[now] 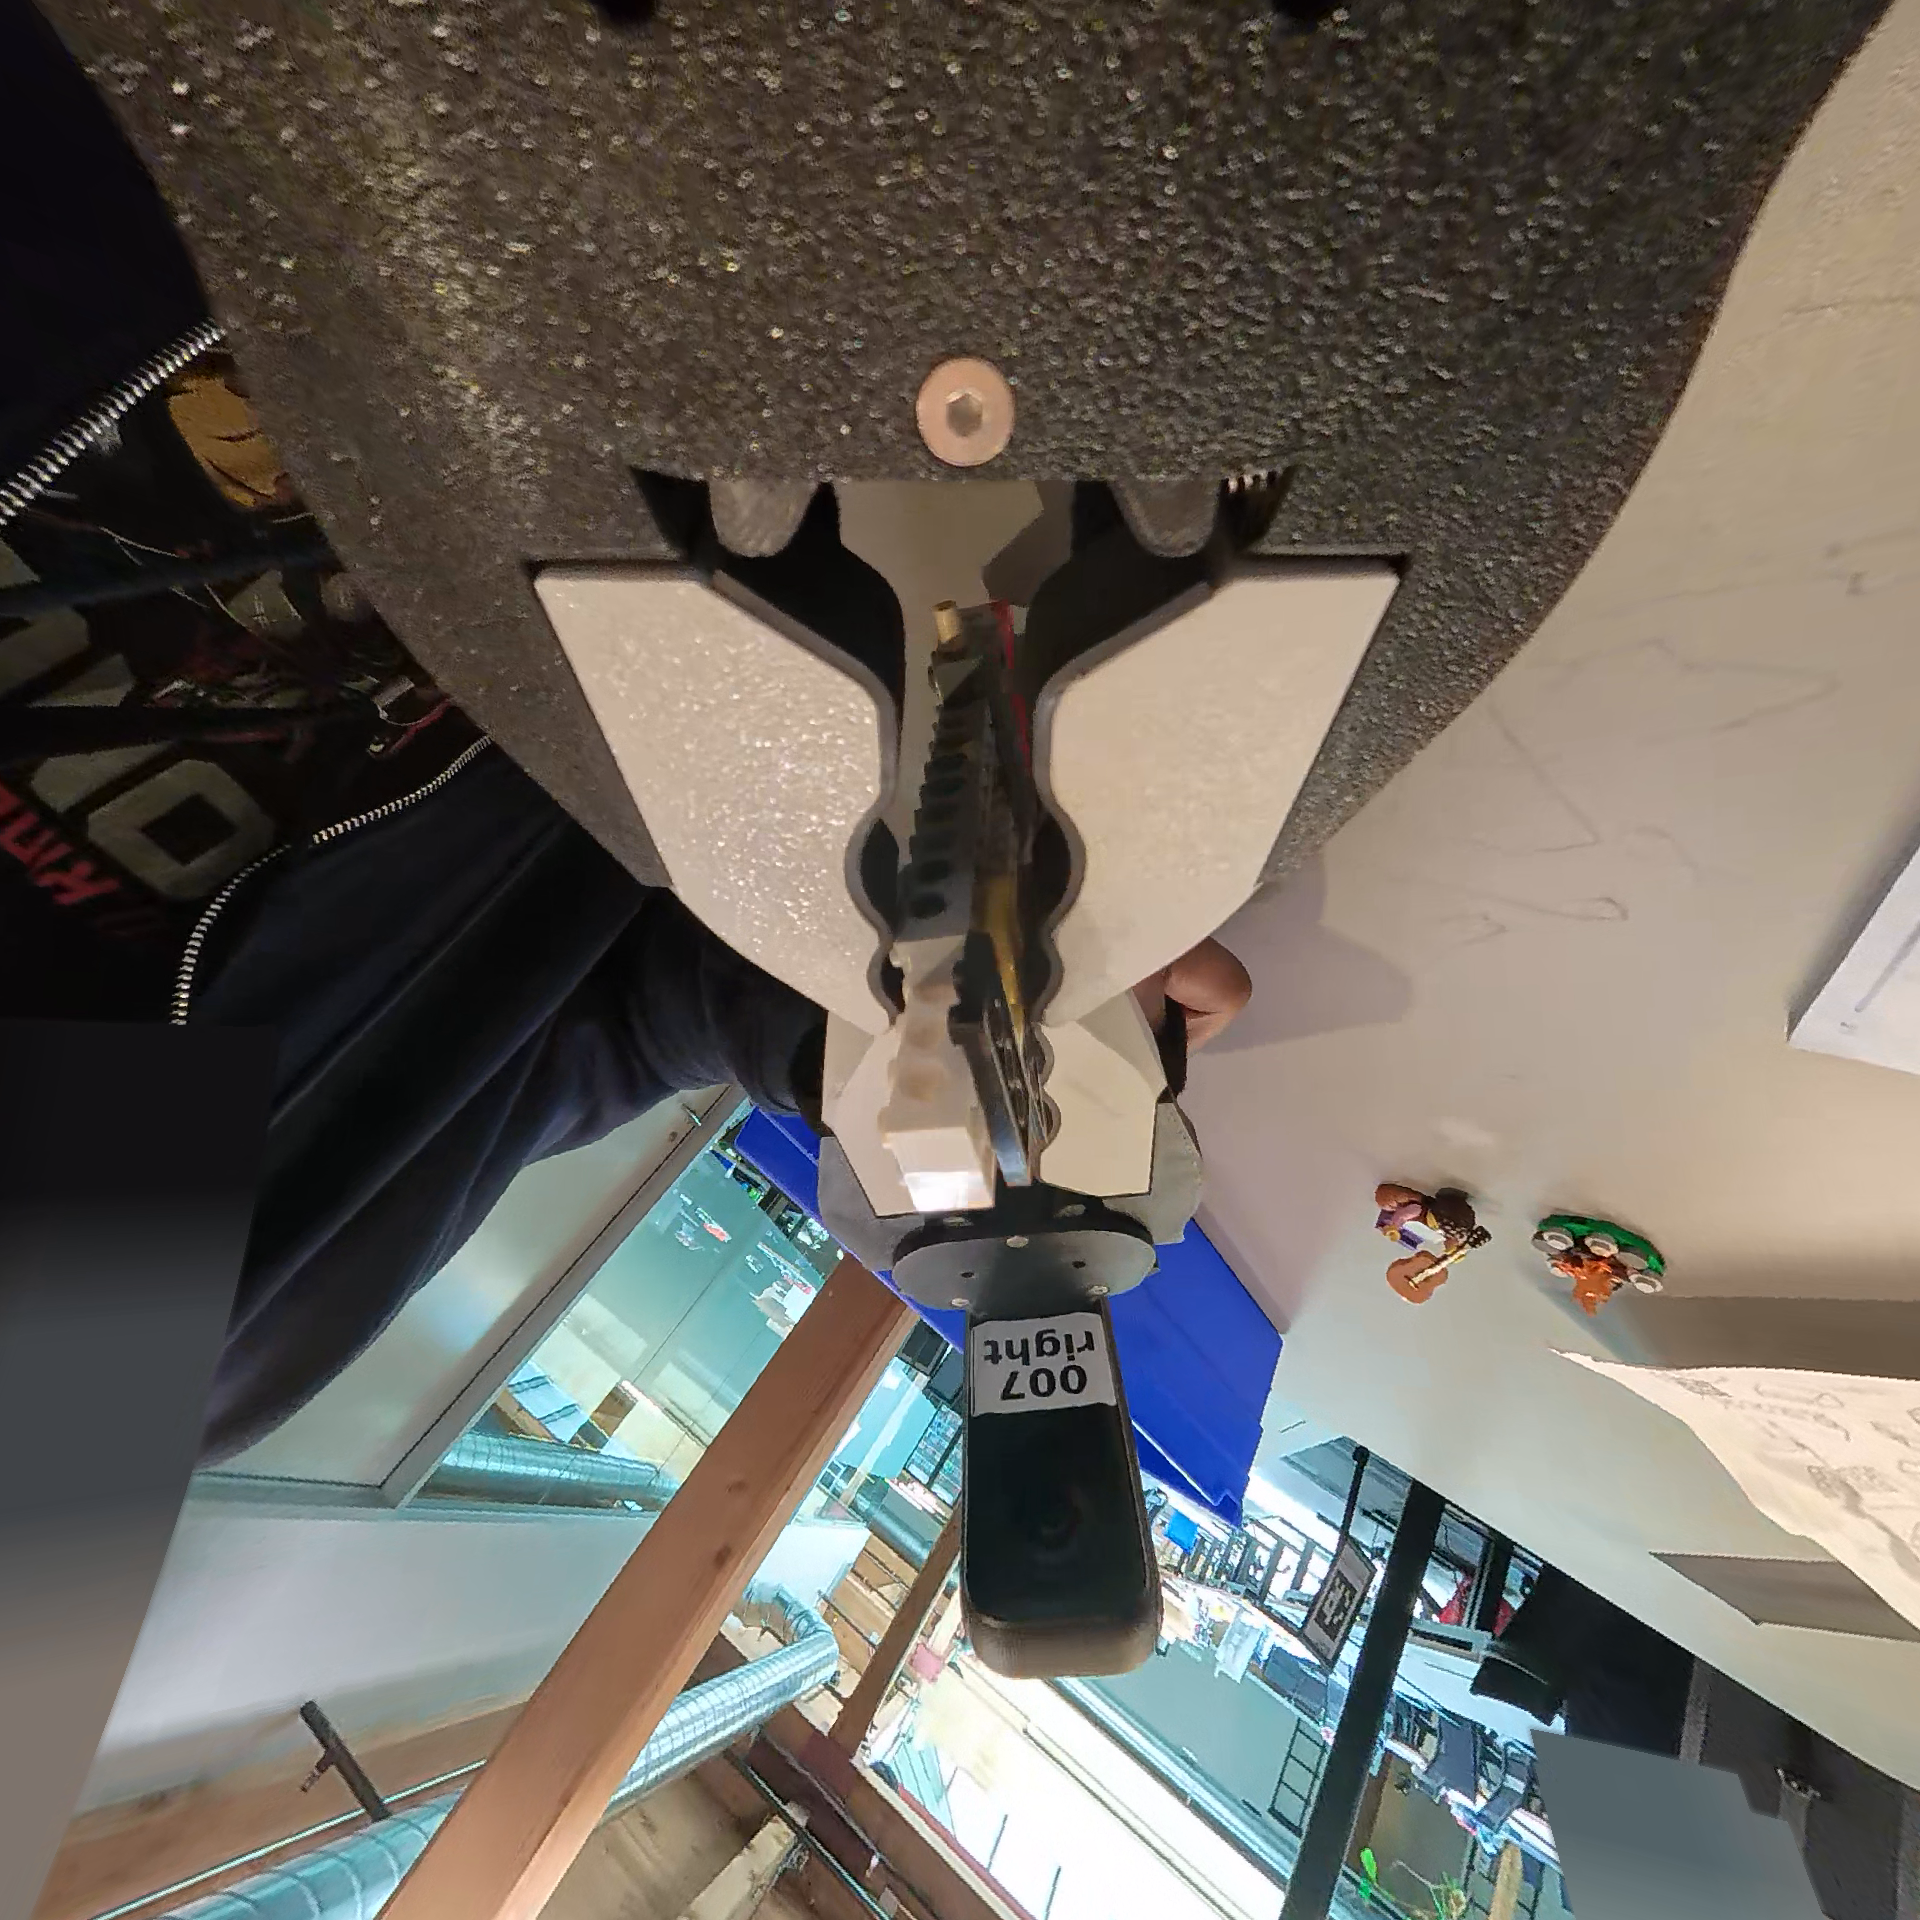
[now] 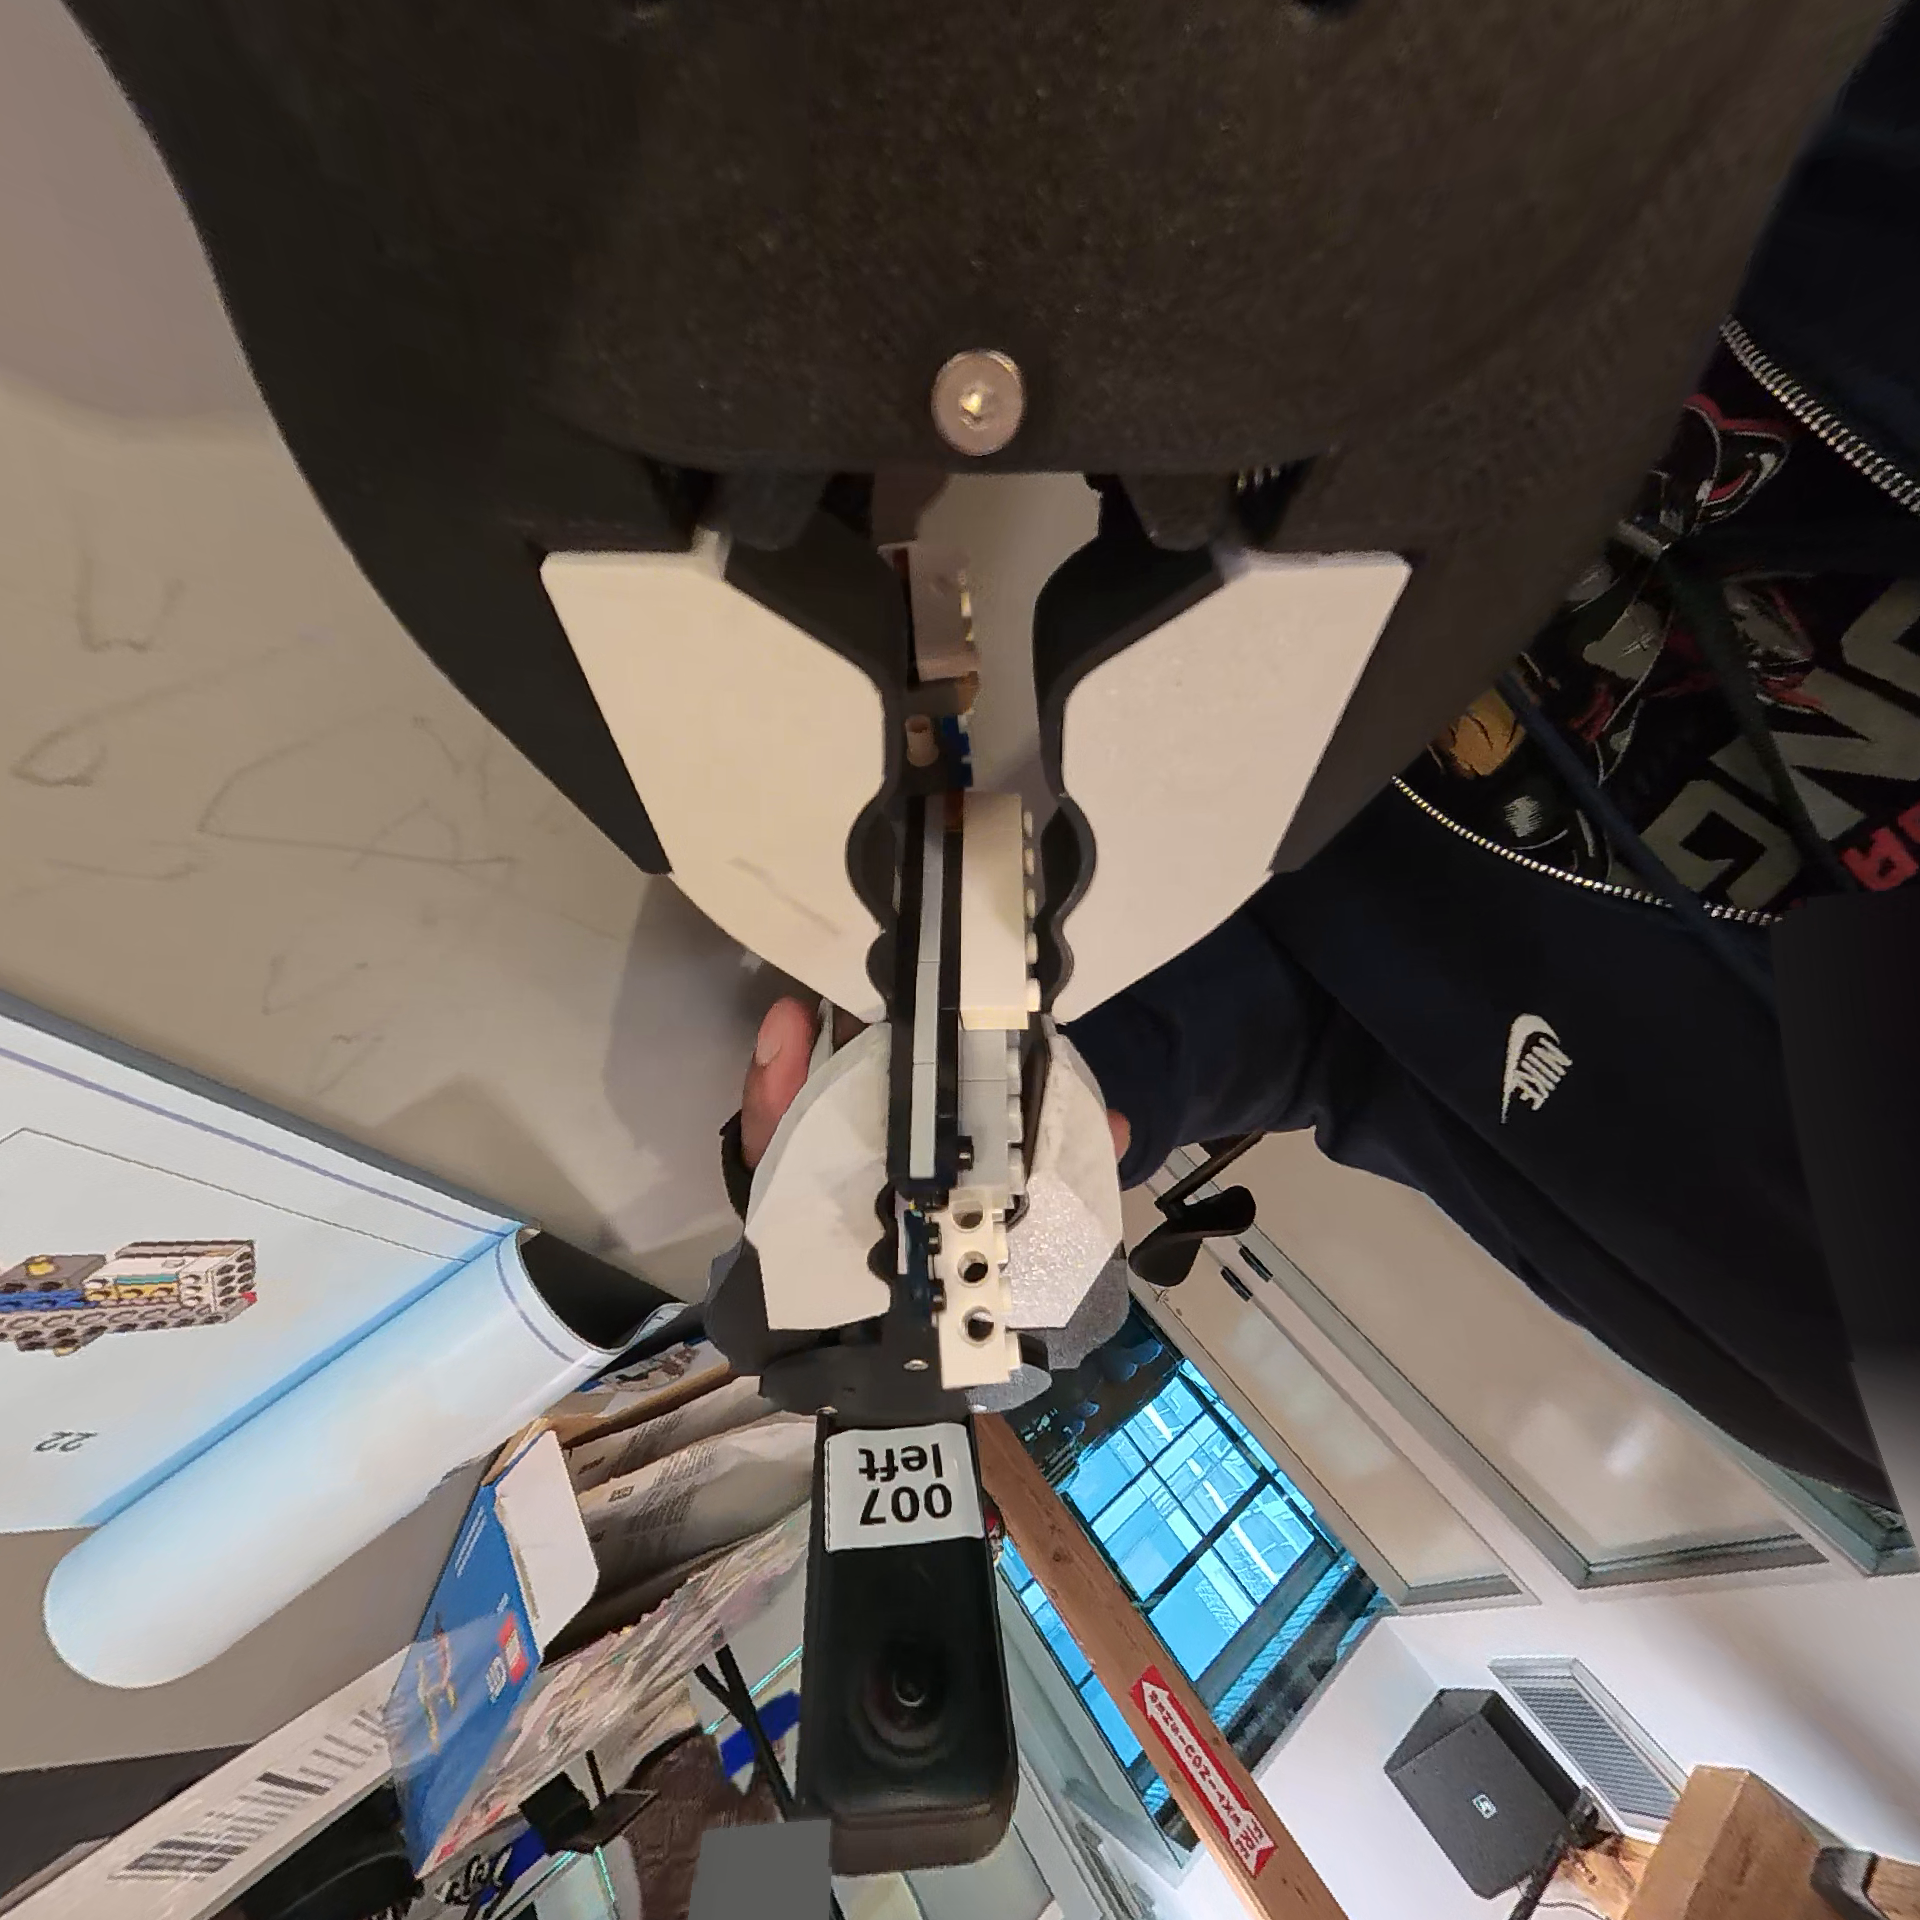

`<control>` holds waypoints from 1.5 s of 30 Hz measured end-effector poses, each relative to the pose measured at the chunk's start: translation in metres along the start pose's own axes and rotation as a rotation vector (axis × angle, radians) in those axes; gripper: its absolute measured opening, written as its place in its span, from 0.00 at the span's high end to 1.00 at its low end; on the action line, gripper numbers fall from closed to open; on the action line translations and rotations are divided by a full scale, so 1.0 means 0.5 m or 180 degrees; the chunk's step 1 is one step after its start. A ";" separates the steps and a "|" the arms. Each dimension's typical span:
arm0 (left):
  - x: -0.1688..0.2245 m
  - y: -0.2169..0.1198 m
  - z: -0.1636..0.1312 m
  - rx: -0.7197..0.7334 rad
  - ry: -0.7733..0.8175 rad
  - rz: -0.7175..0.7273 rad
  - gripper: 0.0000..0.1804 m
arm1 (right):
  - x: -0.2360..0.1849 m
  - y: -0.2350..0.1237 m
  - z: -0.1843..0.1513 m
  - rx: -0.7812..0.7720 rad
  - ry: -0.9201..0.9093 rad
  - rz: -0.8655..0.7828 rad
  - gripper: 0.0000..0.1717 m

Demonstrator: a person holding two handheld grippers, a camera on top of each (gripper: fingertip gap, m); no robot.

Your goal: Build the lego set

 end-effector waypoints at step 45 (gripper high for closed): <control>0.013 0.000 -0.012 -0.0214 0.0288 -0.0056 0.91 | -0.030 -0.014 0.029 0.0126 -0.0997 -0.0281 0.86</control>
Point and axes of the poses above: each gripper's, where its closed fingertips meet, y out along the fingers, z out of its top, x = y × z across the jaws, the point moved 6 cm from there along -y, back along the fingers, and after that the axes turned 7 degrees about x, right-handed, at the moved point
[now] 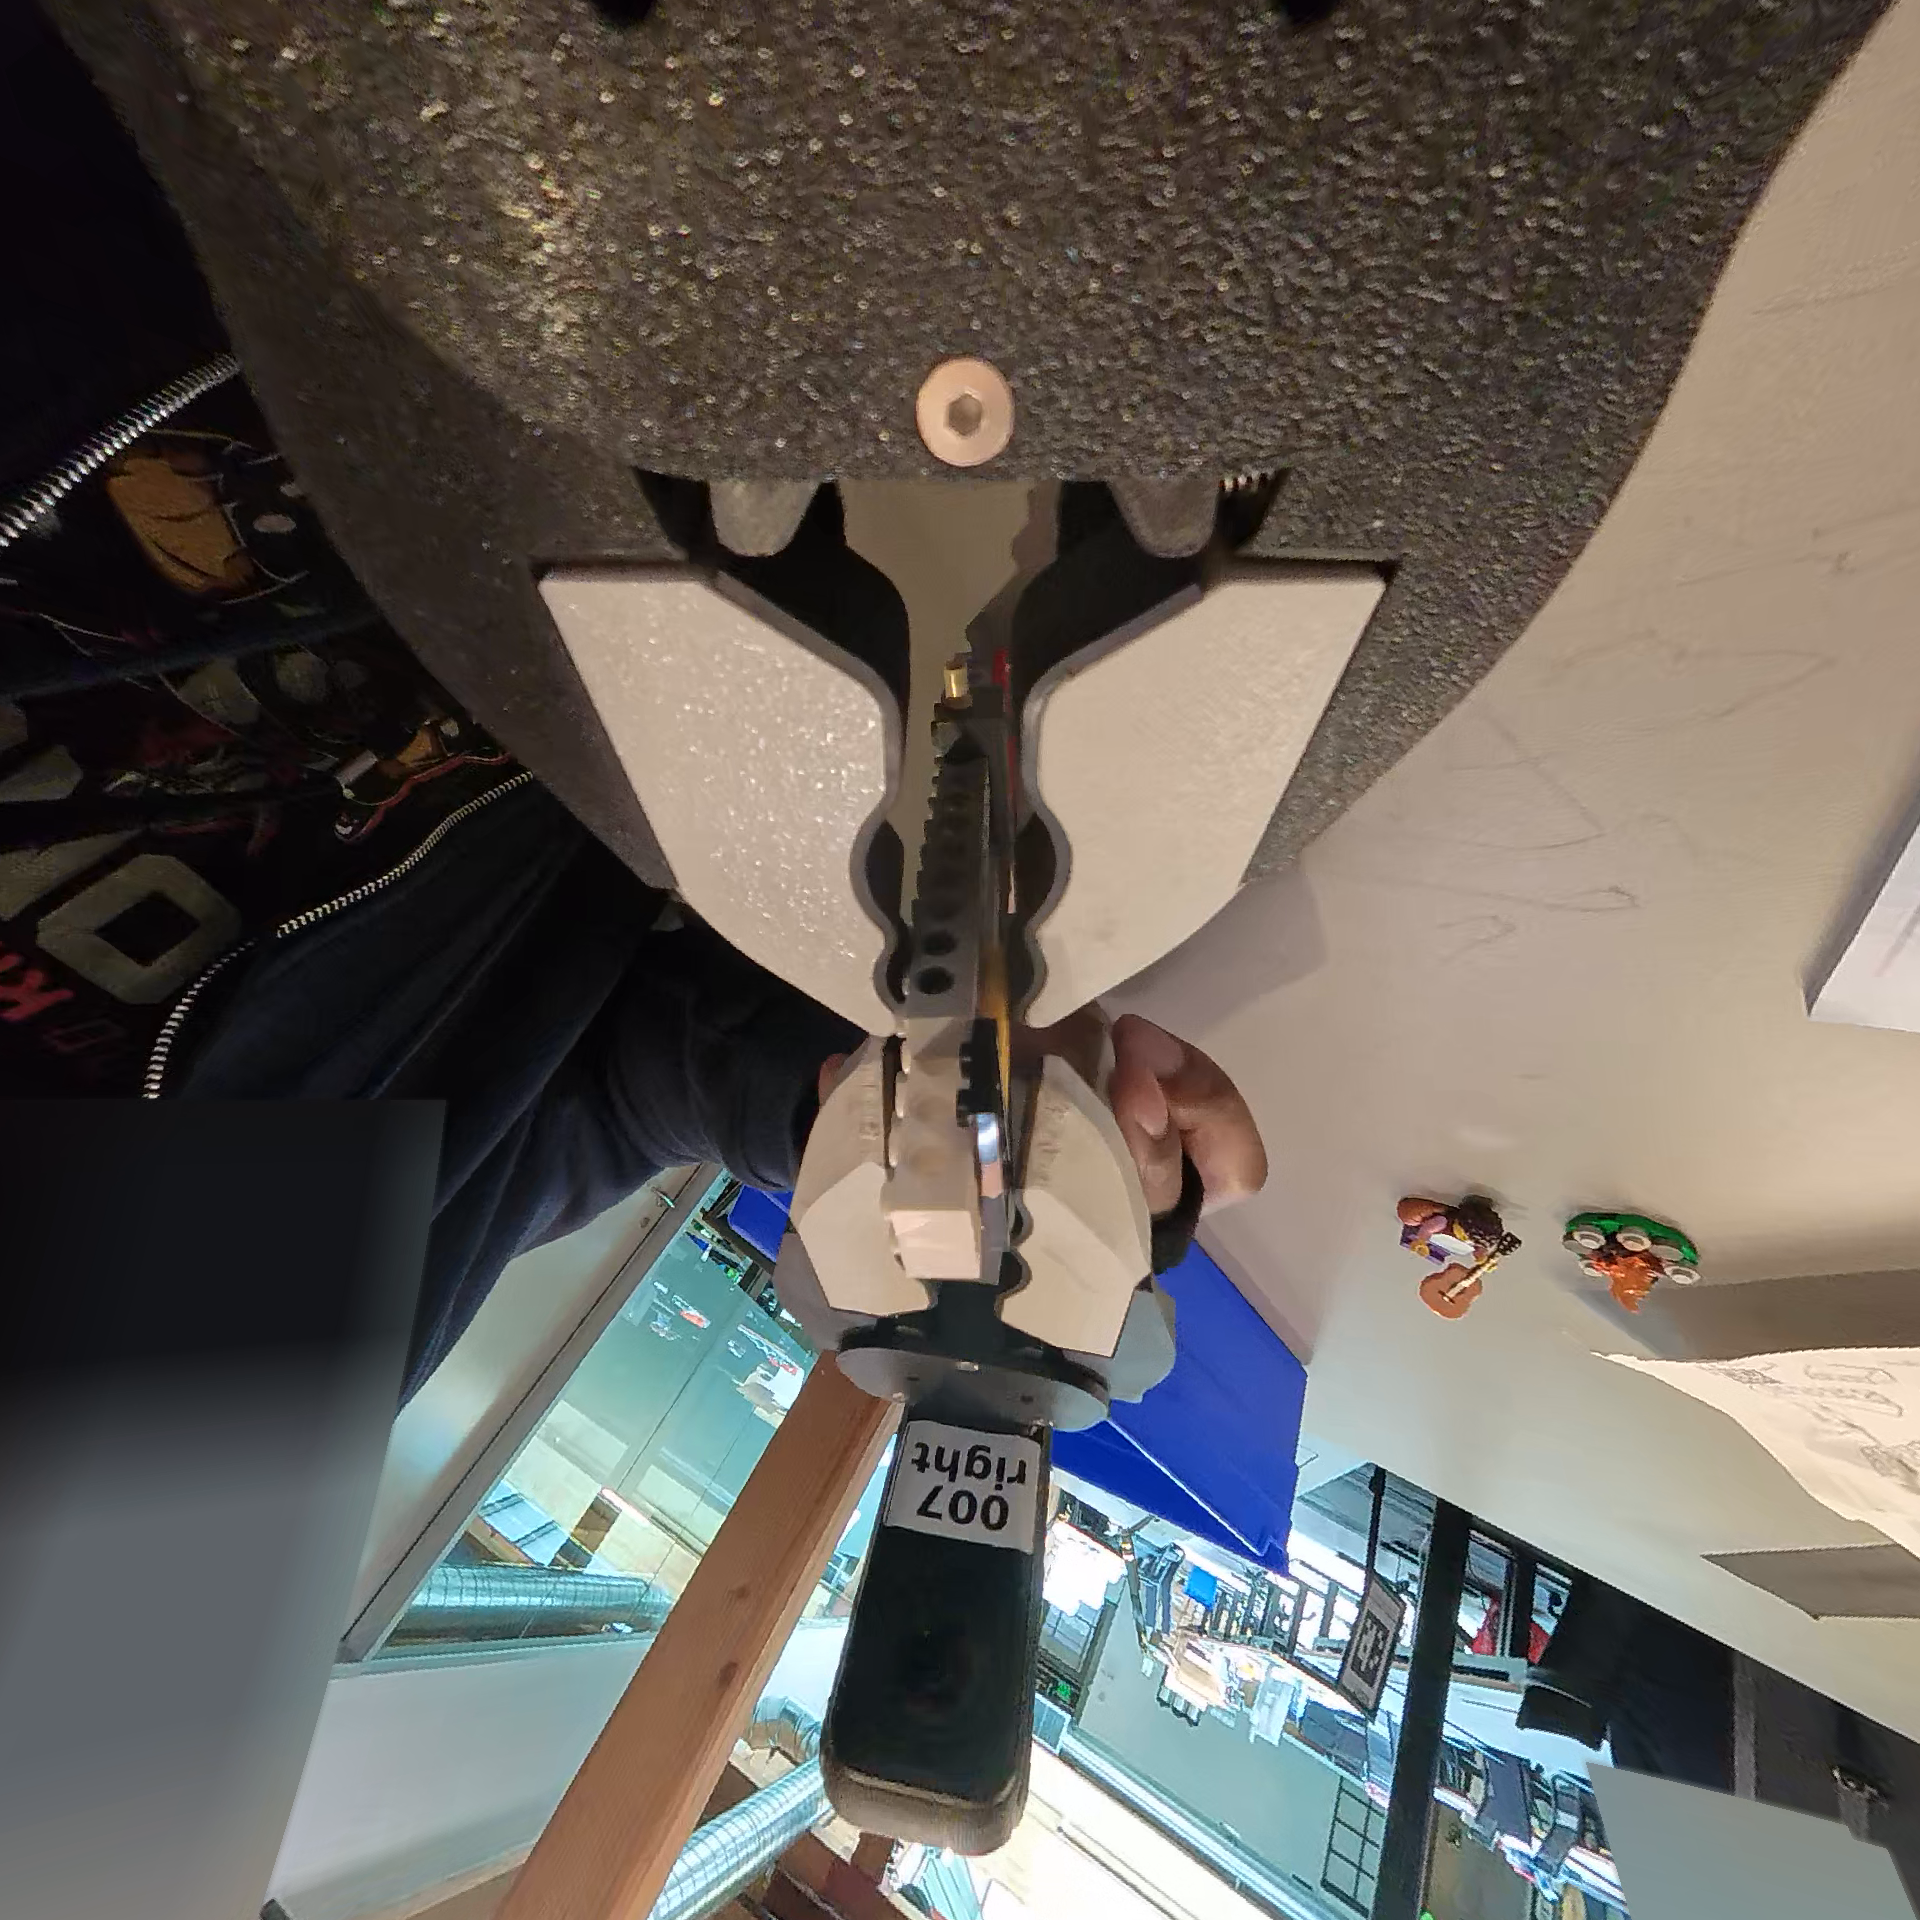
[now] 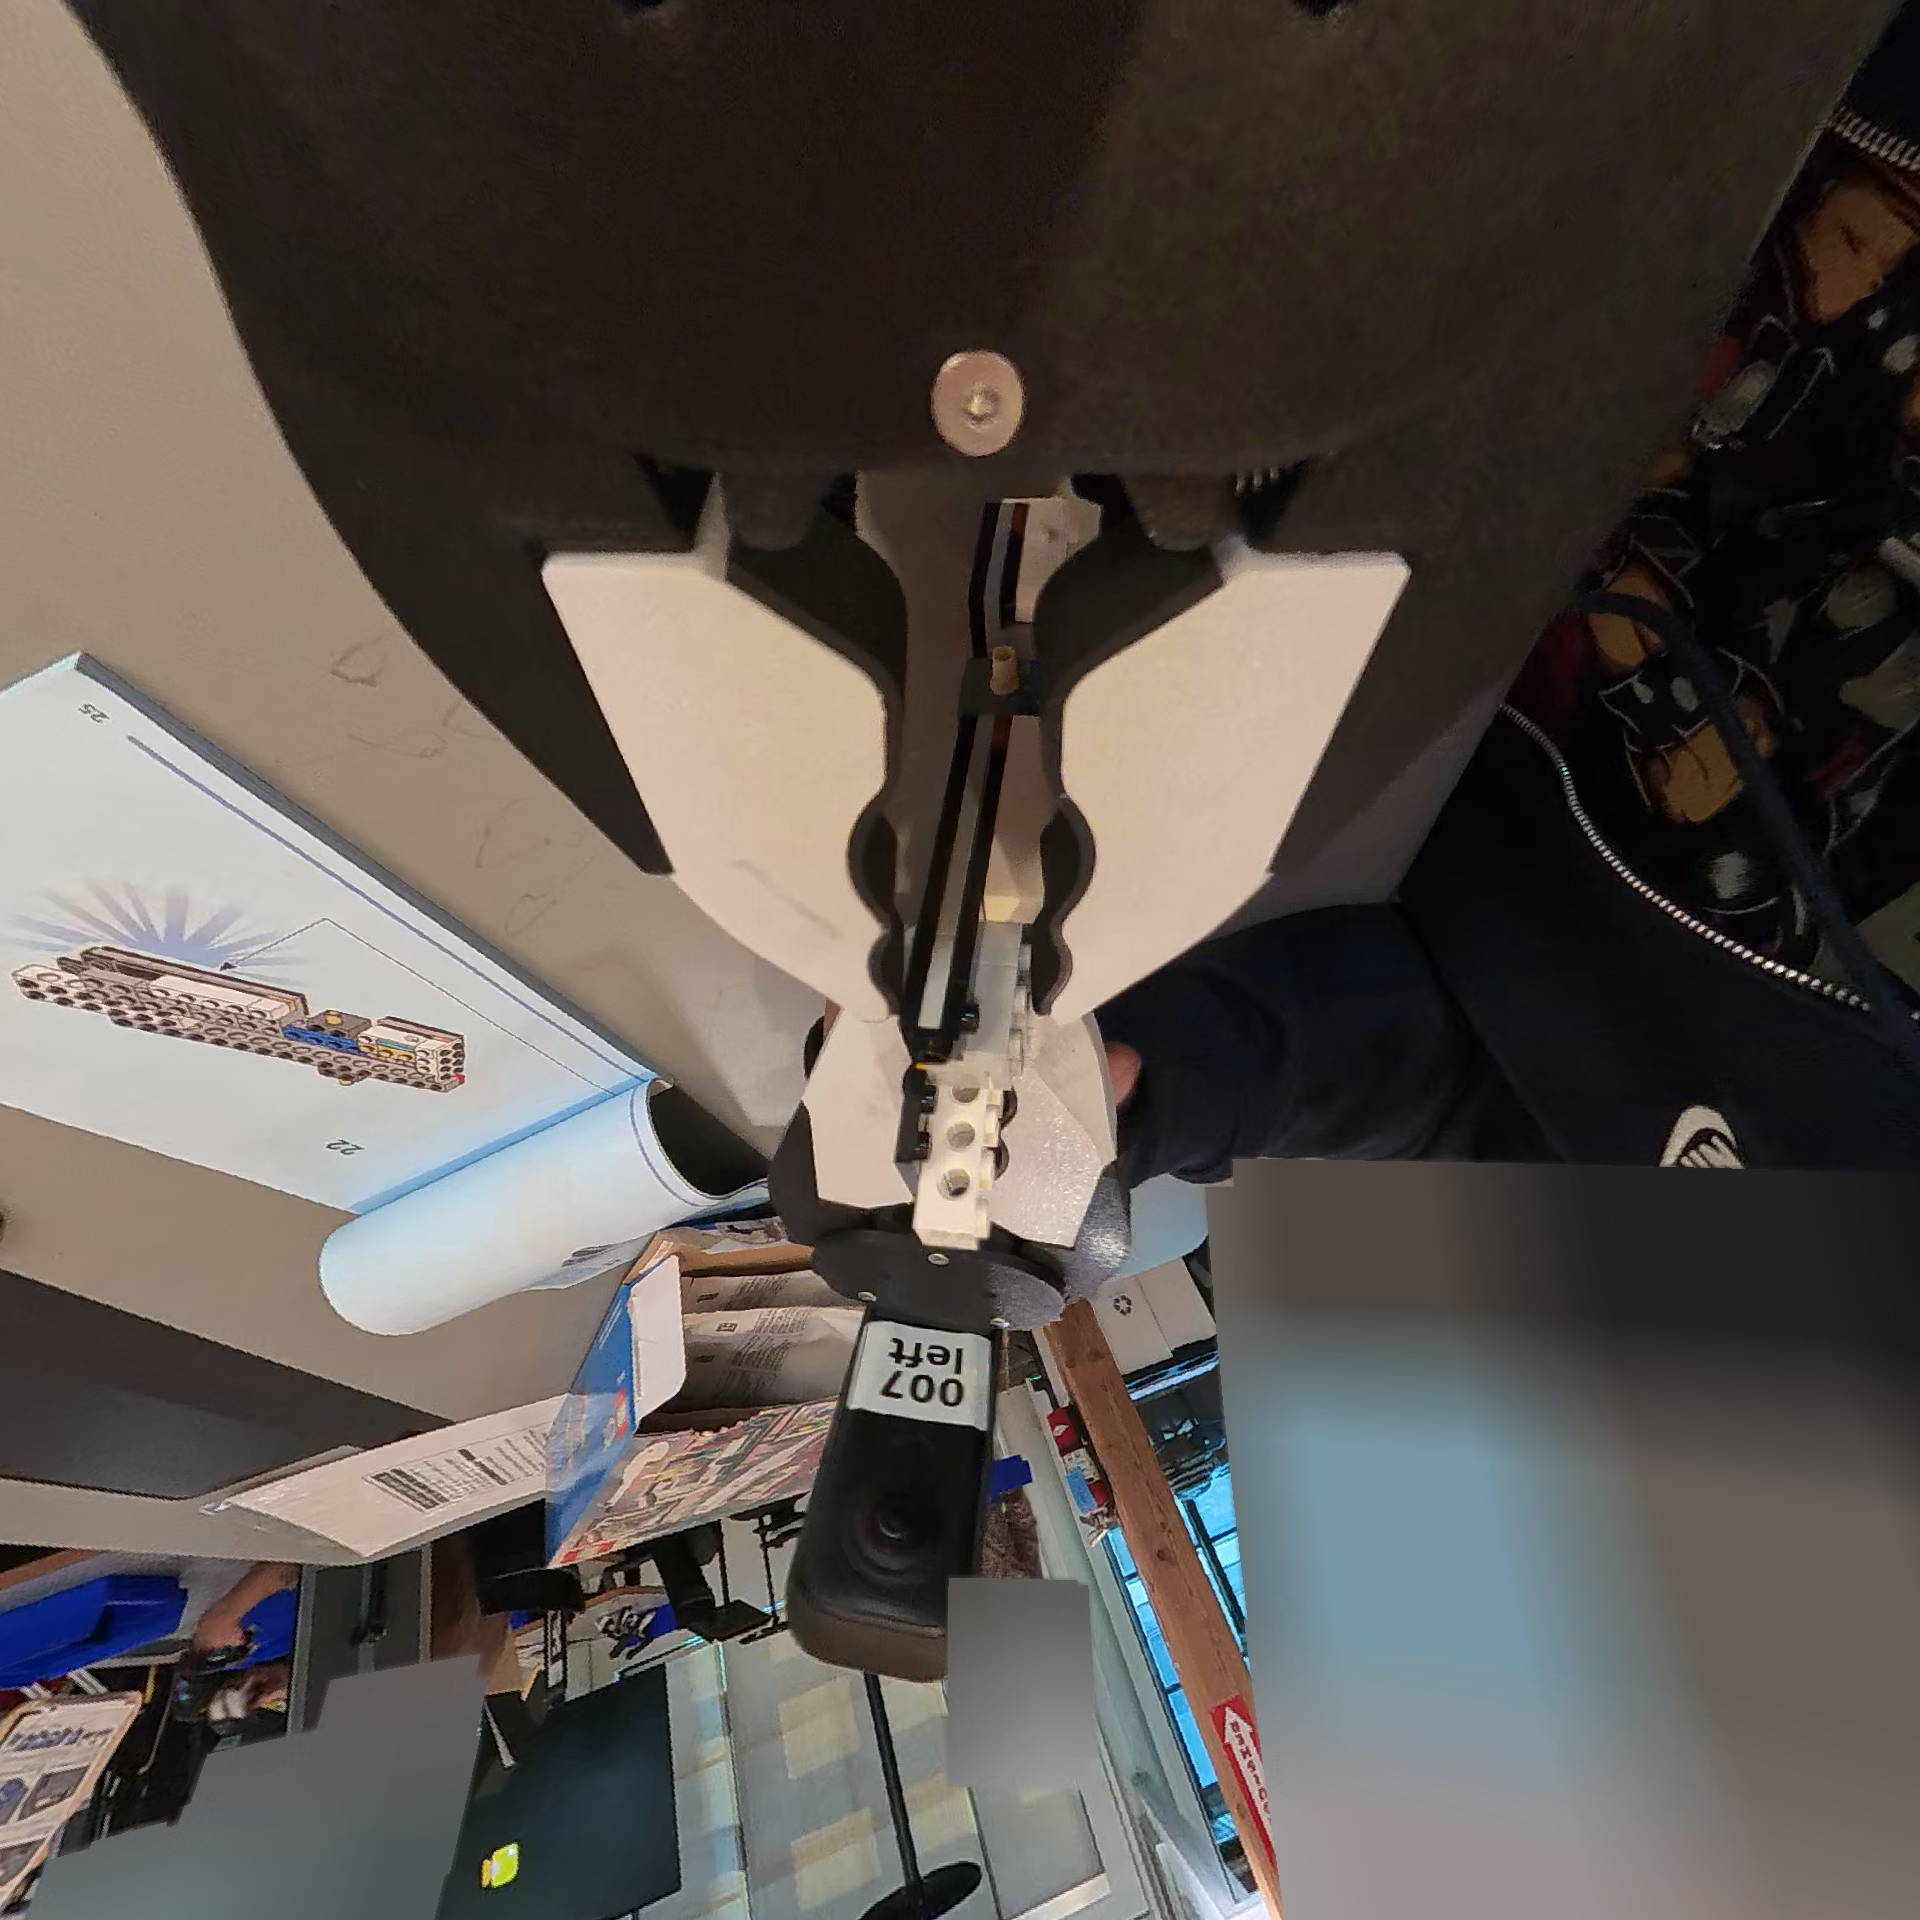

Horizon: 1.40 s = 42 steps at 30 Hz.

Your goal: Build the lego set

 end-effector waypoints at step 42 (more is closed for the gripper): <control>0.002 0.002 0.015 0.0266 -0.0194 -0.0024 0.91 | 0.004 -0.004 0.003 0.0241 0.0393 0.0253 0.89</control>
Point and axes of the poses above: each gripper's, where its closed fingertips meet, y out along the fingers, z out of its top, x = y × z across the jaws, the point moved 6 cm from there along -y, back along the fingers, and after that the axes turned 7 degrees about x, right-handed, at the moved point
